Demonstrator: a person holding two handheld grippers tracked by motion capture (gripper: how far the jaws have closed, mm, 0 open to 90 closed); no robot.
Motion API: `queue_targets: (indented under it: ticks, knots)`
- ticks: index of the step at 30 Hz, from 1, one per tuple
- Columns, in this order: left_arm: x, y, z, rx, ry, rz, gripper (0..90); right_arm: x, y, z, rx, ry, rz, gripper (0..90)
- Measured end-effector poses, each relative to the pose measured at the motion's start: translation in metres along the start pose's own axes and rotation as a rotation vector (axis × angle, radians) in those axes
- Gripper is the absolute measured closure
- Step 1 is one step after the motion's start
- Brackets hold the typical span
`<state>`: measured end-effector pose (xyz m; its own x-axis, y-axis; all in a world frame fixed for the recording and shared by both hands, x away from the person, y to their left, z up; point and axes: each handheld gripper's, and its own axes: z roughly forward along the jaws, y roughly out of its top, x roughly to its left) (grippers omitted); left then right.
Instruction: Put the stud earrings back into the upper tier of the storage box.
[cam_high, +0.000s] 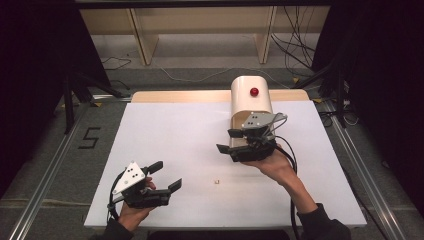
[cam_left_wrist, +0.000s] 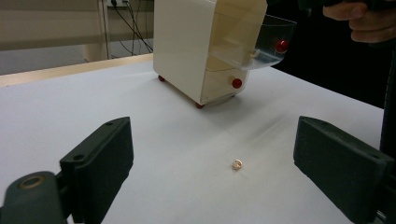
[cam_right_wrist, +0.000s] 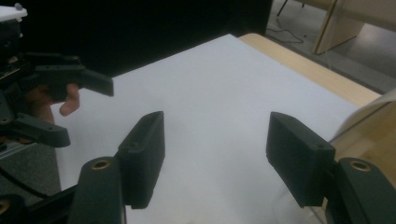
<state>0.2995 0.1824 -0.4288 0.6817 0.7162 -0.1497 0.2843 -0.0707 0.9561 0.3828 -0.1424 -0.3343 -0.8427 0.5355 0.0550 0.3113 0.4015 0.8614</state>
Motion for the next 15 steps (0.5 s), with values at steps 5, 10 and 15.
queue_targets:
  ticks: [5,10,15]
  knots:
    - [0.0,0.0,-0.001,-0.005,0.001,-0.001,11.6,0.009,-0.005,0.014,0.043,0.009,-0.016,34.0]
    - [0.0,0.001,-0.001,-0.01,0.001,-0.005,11.6,0.017,-0.013,0.029,0.087,0.029,-0.043,28.7]
    - [0.0,0.001,-0.001,-0.008,0.001,-0.004,11.6,0.021,-0.023,0.042,0.139,0.056,-0.064,28.3]
